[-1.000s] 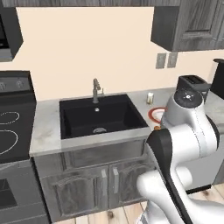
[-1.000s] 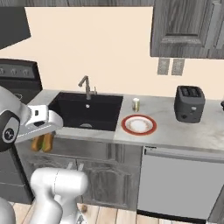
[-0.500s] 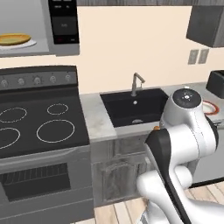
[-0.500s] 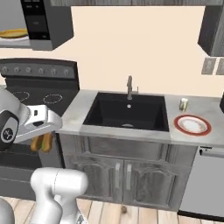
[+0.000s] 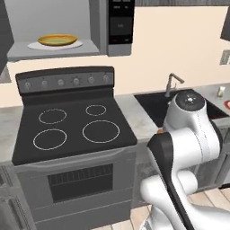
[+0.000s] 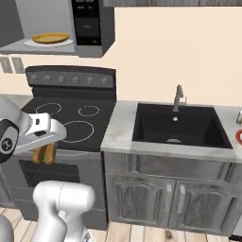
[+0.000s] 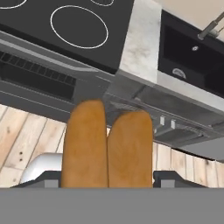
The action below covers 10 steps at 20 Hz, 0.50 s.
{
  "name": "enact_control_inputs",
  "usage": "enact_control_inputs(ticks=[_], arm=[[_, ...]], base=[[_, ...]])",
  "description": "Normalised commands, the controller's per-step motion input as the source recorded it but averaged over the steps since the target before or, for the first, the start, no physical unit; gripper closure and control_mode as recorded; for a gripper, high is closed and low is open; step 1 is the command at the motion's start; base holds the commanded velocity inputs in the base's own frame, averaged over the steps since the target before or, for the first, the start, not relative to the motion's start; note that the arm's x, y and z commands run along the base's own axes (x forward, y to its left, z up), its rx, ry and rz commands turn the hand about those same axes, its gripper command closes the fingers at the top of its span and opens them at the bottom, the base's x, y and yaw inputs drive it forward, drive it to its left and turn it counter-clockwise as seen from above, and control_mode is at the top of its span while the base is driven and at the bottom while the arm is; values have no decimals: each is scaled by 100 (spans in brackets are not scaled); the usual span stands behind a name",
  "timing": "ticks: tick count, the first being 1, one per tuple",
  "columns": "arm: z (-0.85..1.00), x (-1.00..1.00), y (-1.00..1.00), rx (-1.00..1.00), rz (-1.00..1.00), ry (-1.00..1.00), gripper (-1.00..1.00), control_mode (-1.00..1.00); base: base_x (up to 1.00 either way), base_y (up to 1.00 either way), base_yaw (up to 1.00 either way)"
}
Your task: Pick the hotdog bun from the counter and place it in the microwave.
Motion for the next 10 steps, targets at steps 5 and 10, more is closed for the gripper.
enact_control_inputs(ticks=[5,10], arm=[[0,0,0,0,0,0,100,100],[0,0,0,0,0,0,100,100]], base=[[35,49,-10],[46,46,-7]])
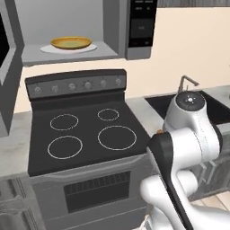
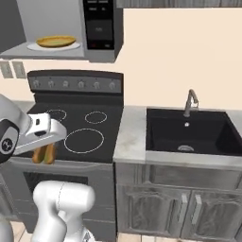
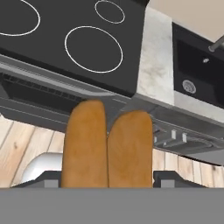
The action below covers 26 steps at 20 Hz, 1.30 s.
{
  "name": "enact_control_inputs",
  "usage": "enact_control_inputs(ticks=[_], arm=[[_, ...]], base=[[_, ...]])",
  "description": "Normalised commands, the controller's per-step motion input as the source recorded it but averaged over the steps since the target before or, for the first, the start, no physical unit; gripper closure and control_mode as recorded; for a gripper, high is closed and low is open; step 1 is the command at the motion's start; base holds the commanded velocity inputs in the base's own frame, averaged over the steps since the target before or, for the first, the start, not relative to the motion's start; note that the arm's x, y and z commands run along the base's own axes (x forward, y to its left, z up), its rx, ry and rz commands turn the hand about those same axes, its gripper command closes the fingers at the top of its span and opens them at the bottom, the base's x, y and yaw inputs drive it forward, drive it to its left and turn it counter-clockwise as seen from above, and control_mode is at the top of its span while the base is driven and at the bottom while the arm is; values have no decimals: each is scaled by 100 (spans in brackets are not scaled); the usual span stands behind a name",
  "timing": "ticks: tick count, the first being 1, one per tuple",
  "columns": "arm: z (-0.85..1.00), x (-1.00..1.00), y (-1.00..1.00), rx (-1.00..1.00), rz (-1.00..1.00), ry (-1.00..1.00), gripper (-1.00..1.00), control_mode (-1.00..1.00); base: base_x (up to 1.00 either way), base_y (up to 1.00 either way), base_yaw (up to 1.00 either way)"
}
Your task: Pick the hotdog bun from the counter and place it in the microwave.
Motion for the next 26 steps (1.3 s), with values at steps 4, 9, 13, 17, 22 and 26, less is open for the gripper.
enact_control_inputs(ticks=[4,9,13,17,22,26], arm=[[0,0,0,0,0,0,100,100],[0,0,0,0,0,0,100,100],[0,0,0,0,0,0,100,100],[0,0,0,0,0,0,100,100],[0,0,0,0,0,0,100,100],[0,0,0,0,0,0,100,100]], base=[[31,38,-8],[29,67,-7],[33,60,-4],[46,50,0],[46,4,0],[48,0,0]])
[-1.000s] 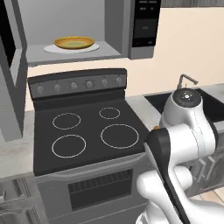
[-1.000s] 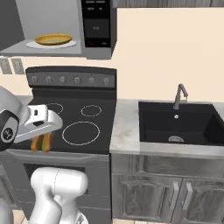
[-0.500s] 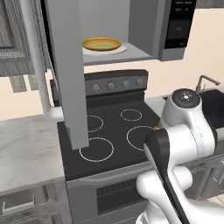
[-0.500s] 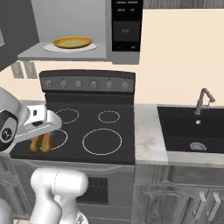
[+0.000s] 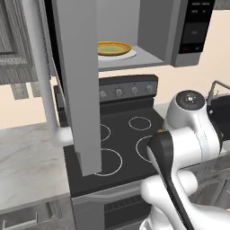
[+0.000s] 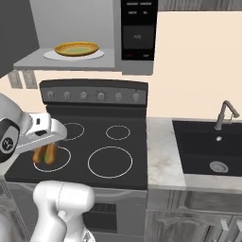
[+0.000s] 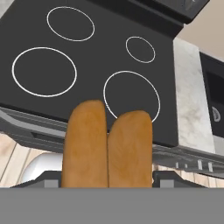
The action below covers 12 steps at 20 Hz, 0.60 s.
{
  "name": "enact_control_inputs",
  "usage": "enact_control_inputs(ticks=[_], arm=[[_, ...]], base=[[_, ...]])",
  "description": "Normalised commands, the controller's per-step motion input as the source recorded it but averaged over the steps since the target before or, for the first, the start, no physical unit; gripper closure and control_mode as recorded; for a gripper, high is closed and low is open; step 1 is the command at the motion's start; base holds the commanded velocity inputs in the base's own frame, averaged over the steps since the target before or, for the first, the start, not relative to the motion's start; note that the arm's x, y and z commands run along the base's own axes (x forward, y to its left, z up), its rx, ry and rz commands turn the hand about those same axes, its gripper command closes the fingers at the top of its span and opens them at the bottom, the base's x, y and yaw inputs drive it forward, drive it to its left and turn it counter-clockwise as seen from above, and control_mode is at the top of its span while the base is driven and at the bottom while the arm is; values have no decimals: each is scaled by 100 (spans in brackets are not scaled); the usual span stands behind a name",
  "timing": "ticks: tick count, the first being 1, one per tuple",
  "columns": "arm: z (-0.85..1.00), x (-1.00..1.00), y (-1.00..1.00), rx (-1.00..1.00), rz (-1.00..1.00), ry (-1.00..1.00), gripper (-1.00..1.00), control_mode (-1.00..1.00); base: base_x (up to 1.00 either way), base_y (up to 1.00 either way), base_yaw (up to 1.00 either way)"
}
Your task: Pick the hotdog bun from the counter and place it in the microwave.
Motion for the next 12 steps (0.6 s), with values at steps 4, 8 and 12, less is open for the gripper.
enact_control_inputs(ticks=[4,8,12], arm=[[0,0,0,0,0,0,100,100],[0,0,0,0,0,0,100,100],[0,0,0,0,0,0,100,100]], base=[[46,0,0],[21,0,0],[4,0,0]])
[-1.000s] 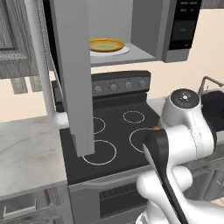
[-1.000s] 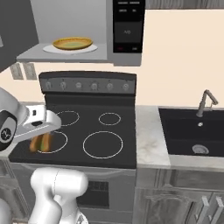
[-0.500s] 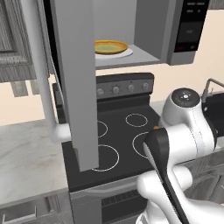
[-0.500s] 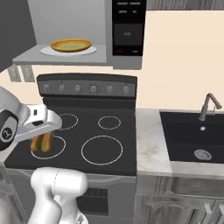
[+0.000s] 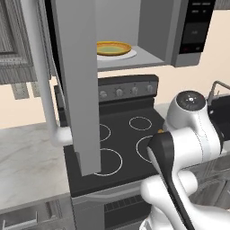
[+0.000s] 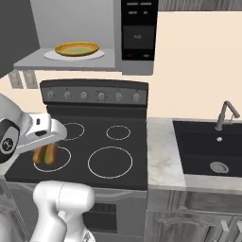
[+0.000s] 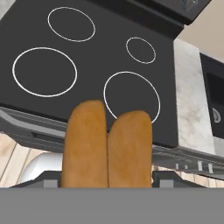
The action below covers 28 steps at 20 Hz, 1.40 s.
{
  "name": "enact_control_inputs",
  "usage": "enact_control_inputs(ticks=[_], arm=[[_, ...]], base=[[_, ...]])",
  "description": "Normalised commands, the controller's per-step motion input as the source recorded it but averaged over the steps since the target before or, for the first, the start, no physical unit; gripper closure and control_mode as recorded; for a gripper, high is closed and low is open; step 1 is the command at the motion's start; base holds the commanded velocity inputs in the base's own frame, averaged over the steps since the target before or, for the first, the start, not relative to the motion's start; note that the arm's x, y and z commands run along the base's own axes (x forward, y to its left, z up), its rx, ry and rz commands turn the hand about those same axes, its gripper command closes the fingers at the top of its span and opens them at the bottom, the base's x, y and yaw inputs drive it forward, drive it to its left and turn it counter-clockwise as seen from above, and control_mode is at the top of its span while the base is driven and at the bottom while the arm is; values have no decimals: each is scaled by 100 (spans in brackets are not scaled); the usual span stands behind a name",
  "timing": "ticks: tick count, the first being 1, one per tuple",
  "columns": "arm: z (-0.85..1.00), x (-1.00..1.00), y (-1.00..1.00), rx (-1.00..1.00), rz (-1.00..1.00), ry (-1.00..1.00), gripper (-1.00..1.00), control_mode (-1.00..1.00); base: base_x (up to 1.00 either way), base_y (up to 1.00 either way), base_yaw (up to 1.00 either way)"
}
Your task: Pick the hotdog bun from the counter and place it in the microwave.
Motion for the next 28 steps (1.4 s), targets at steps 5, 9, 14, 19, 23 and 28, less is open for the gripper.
enact_control_inputs(ticks=[5,9,14,19,23,28], arm=[[20,5,0,3,0,-4,100,-100],[88,37,3,11,0,-17,100,-100],[83,68,28,15,1,-20,100,-100],[80,73,29,12,6,-35,100,-100],[71,33,26,8,12,-38,100,-100],[65,33,11,17,5,-33,100,-100]], base=[[0,0,0],[0,0,0],[0,0,0],[0,0,0],[0,0,0],[0,0,0]])
